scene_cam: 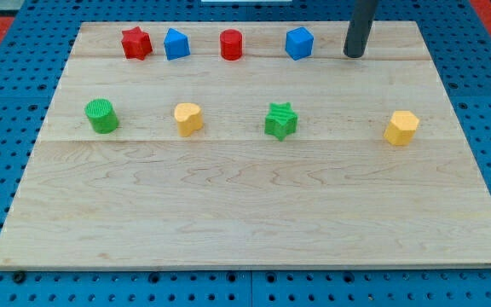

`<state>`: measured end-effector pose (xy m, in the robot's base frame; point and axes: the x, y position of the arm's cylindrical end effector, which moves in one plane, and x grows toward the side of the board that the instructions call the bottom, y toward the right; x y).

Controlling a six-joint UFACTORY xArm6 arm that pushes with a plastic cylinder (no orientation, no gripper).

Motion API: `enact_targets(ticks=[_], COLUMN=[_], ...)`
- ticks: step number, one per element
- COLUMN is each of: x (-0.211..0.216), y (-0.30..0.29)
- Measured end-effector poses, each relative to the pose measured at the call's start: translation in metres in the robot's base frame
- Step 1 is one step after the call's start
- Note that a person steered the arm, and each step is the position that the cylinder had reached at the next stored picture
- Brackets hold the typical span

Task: Point your arm towards top center

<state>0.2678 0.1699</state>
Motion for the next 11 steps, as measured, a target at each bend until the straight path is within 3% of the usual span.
enact_targets(ticks=[6,7,9,11], x=[-0.020,-0.047,-0.074,-0.031], y=[0.011,-0.003,-0.115,-0.149])
